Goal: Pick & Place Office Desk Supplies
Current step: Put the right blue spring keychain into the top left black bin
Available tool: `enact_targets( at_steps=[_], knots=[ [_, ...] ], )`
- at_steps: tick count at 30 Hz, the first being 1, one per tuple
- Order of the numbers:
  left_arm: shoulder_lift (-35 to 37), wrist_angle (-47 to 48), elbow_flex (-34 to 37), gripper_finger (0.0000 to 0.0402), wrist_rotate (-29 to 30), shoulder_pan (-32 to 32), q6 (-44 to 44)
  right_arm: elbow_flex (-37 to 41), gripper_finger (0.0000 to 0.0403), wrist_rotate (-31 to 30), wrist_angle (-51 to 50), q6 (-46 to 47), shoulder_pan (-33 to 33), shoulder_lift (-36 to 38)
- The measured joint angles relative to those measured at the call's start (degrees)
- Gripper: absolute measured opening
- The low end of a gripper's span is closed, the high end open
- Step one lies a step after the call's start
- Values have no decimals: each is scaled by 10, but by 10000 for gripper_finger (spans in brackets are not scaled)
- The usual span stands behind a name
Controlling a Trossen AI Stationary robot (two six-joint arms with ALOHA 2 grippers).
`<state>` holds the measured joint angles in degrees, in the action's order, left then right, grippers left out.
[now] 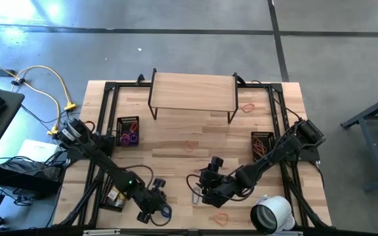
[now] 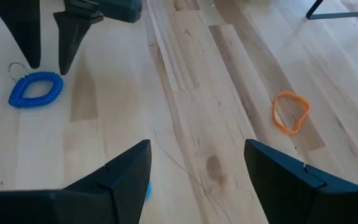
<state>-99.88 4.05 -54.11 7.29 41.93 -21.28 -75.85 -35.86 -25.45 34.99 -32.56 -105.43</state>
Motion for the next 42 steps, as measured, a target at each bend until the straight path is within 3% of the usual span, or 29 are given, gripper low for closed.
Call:
enact_targets(
  at_steps=[14,31,42],
  knots=[
    [-6,-9,0,139,-12,-4,12,0,247,10,13,-3,1,0],
    [-23,-13,0,139,-80,-37,4,0,247,16,13,-3,1,0],
    [-24,-12,0,139,-91,-48,15,0,247,16,12,-3,1,0]
  ],
)
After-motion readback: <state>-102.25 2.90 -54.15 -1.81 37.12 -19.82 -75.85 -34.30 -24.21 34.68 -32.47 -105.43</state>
